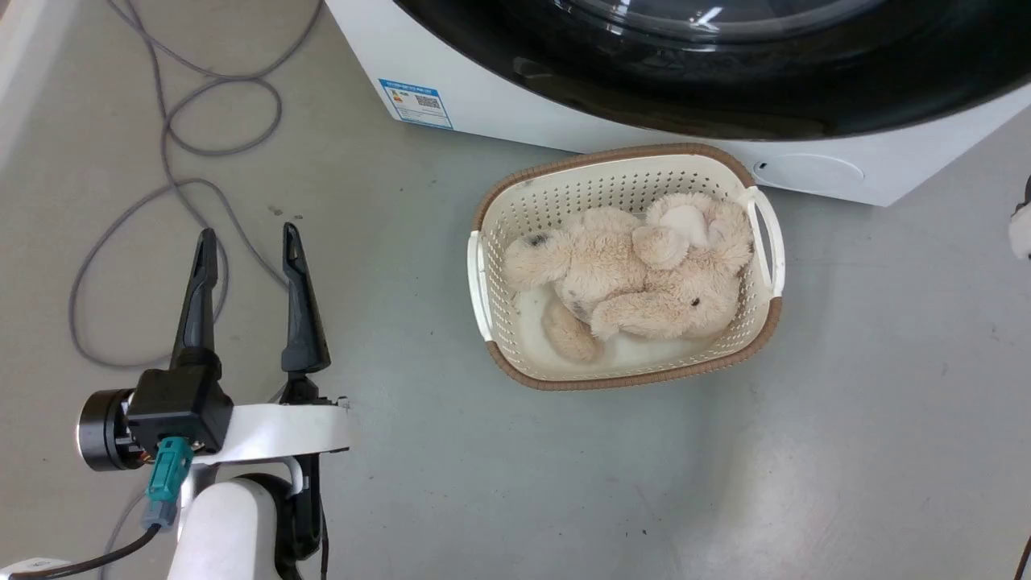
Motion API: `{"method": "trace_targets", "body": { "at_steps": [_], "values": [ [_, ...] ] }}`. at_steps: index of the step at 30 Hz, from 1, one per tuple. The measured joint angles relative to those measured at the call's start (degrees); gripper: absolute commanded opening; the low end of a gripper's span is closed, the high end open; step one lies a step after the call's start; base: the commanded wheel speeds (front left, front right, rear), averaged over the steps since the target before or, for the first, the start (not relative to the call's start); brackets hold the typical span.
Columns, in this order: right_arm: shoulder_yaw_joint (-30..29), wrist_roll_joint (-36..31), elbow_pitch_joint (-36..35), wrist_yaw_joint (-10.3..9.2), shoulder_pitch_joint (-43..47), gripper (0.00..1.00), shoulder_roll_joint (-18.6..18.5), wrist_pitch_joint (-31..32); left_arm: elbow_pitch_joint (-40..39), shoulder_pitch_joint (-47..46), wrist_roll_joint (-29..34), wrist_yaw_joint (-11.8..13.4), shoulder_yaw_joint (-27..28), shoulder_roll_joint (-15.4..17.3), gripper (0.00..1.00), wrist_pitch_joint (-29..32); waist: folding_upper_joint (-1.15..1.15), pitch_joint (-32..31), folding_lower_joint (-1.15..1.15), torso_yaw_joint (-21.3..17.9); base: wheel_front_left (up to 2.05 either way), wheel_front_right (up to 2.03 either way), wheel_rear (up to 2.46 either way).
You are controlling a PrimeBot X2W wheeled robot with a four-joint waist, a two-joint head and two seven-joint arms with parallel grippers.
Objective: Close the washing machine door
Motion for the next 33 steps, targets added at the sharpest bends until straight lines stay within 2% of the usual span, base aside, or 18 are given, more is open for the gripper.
{"method": "trace_targets", "body": {
  "at_steps": [11,19,28,33],
  "values": [
    [-3.14,-4.75,5.08,0.01,-5.13,0.00,2.43,0.00,-0.30,-0.22,-0.01,0.03,0.05,-0.02,1.00,0.00,0.00,0.68,0.00,-0.68,0.00,0.00,0.00],
    [-5.61,-5.93,5.06,0.00,-5.09,0.00,4.41,0.01,0.31,-0.17,-0.43,0.07,0.18,-0.03,1.00,0.00,0.00,-1.04,0.00,-1.03,0.00,0.00,0.00],
    [-10.04,-4.05,-8.60,-0.04,2.11,0.00,8.12,0.01,1.82,3.19,0.60,-0.37,1.83,-0.03,1.00,0.00,0.00,-7.08,-0.01,-3.32,0.00,0.00,0.00],
    [-9.54,-2.81,-17.12,-0.04,6.14,0.00,9.92,0.00,2.81,4.61,1.10,-1.03,2.32,-0.04,1.00,0.00,0.00,-10.55,-0.01,-5.50,0.00,0.00,0.00]
  ]
}}
